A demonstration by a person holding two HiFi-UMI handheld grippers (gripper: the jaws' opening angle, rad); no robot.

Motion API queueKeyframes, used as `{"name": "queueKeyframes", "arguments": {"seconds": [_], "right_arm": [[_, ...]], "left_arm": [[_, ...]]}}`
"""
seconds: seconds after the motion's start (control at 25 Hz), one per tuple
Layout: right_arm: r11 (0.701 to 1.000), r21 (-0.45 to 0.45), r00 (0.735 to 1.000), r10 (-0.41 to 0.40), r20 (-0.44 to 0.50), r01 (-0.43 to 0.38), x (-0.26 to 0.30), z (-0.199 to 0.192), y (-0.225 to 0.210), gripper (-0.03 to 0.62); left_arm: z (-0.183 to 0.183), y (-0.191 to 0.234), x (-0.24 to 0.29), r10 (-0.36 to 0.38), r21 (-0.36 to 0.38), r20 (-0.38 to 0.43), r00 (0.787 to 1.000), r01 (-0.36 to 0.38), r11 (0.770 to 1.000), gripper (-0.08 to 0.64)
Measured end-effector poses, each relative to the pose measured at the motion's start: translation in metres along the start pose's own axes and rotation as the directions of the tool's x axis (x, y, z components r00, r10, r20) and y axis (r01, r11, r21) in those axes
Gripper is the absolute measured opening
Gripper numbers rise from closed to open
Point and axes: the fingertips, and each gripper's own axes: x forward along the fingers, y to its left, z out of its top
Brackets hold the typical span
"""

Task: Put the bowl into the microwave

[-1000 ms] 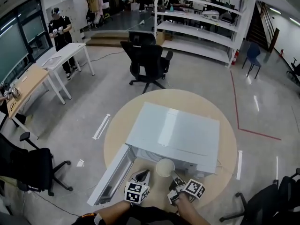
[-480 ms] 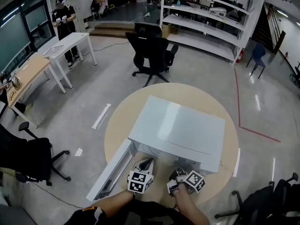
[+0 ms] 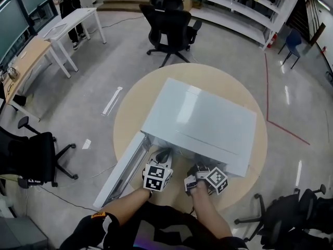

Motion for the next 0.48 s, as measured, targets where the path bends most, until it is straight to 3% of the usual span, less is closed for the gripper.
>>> {"name": "queueKeyframes", "arguments": {"seconds": [0.48], "right_arm": [[0.998,0.061,0.996,-0.012,0.09,0.006,0.033,0.007,0.004,0.055]], "left_arm": [[0.012,0.028,0.042,0.034,-0.003,-0.013,0.999,-0.034,0.999,0.046]]}}
